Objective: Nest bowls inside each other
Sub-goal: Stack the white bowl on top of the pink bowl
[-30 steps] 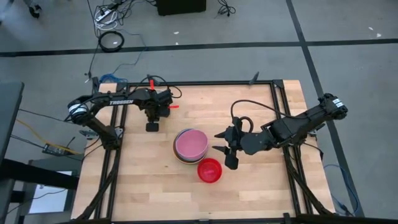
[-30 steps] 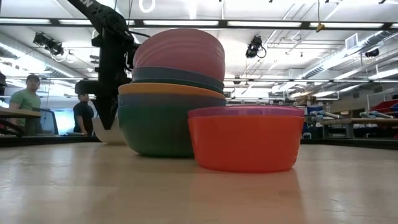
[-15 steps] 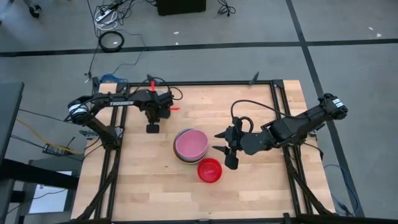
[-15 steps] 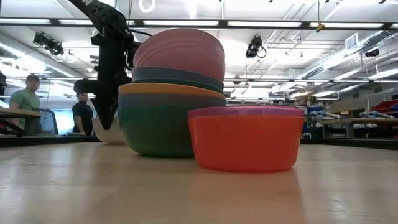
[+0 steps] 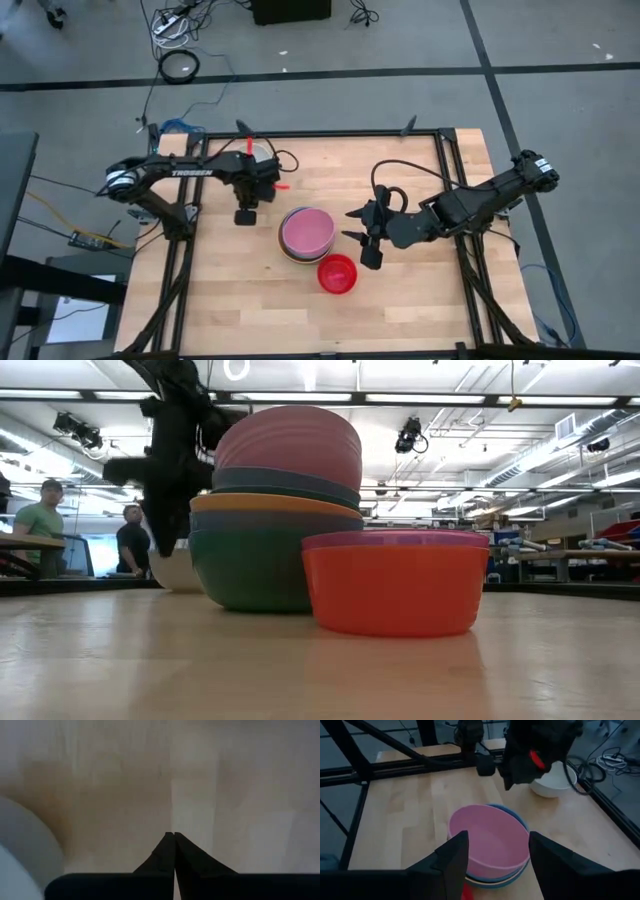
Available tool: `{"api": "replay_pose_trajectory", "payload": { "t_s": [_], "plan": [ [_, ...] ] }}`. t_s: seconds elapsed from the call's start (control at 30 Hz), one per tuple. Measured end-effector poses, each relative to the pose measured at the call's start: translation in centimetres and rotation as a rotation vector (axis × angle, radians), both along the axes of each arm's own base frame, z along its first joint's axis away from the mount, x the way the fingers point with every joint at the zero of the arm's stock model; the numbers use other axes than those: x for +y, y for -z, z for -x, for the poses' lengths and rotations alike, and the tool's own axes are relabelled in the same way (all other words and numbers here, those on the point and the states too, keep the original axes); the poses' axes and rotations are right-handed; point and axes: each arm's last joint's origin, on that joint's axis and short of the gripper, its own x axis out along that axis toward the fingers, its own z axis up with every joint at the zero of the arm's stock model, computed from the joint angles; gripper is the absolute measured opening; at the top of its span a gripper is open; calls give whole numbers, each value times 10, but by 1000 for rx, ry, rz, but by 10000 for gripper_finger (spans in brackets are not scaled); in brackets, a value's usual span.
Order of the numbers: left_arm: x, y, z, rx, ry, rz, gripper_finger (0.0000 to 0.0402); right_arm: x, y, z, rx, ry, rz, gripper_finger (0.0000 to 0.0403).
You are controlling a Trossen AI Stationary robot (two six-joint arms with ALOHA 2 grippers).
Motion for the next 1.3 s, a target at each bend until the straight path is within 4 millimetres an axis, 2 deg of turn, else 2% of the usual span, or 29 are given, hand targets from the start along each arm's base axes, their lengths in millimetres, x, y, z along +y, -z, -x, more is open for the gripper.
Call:
{"api": "replay_pose_trajectory", "payload": {
  "t_s": [0.2,0.43,0.57,0.73,0.9,1.03,1.3],
  "plan": [
    [-2,-36,-7,-121,9,-203,9,-2,1,0,11,6,5,194],
    [22,-64,-2,-259,-82,-319,15,-2,1,0,12,7,6,194],
    [37,-65,6,-273,-144,-305,40,-2,1,0,14,8,4,194],
    [51,-65,14,-264,-208,-292,92,-2,2,0,17,9,5,194],
    [58,-63,21,-257,-182,-236,136,-2,2,0,17,10,4,194],
    [54,-61,25,-266,-124,-104,141,-2,2,0,17,11,2,194],
    [53,-40,35,-147,-147,-149,140,-2,2,1,22,11,3,194]
  ]
}}
